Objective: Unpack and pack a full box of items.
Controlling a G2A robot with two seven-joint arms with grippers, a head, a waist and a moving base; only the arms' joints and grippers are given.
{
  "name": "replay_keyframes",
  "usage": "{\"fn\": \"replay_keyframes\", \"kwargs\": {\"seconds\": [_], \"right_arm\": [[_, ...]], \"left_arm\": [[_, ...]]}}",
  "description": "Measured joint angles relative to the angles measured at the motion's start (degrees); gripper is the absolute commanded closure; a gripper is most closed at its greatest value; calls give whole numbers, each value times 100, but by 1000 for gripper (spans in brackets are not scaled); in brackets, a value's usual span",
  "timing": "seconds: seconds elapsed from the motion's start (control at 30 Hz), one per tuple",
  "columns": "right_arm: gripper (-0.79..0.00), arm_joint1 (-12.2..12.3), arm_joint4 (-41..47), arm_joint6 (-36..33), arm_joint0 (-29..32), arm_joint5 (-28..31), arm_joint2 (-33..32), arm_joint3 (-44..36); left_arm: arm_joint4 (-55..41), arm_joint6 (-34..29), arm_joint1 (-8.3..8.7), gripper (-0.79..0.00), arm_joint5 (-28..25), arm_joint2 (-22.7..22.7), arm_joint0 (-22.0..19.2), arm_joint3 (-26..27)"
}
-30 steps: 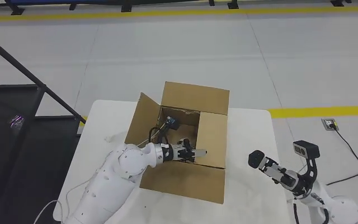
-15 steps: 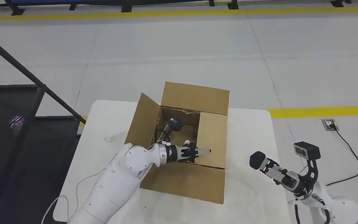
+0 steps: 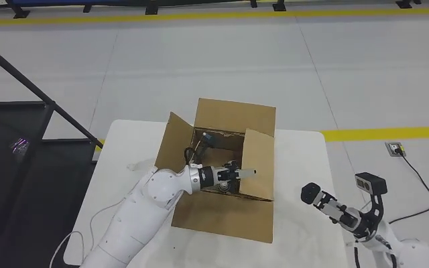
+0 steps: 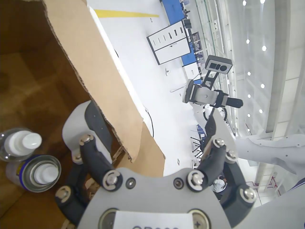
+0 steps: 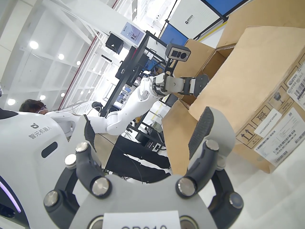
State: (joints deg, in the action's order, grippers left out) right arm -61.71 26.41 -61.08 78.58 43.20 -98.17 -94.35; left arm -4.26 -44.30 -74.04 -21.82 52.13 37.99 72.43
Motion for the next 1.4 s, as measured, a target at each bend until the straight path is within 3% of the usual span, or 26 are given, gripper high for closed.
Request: {"fn": "replay_keyframes", "kwargs": {"seconds": [0.23,0.4,0.5,0.97,1.17,1.4], "right_arm": [[-785,46,68,802,469,802,-383,-229],[-785,-6,203,1805,991,1328,-831,-62],[-785,-40,79,2261,1173,1310,-905,9],[-785,-40,69,2238,1167,1293,-912,9],[-785,-89,-743,2896,1526,1288,-1337,-187],[-785,-90,-1311,3152,1663,1037,-1664,-523]], "left_arm": [[76,631,-161,-785,320,-304,-56,234],[191,1080,-365,-785,208,-698,-295,93],[226,1267,-508,-785,118,-954,-471,-80],[378,1669,-1278,-785,41,-1995,-1250,-1379],[317,1719,-1580,-785,18,-2223,-1398,-1941],[273,1755,-1812,-785,-117,-2251,-1503,-2399]]}}
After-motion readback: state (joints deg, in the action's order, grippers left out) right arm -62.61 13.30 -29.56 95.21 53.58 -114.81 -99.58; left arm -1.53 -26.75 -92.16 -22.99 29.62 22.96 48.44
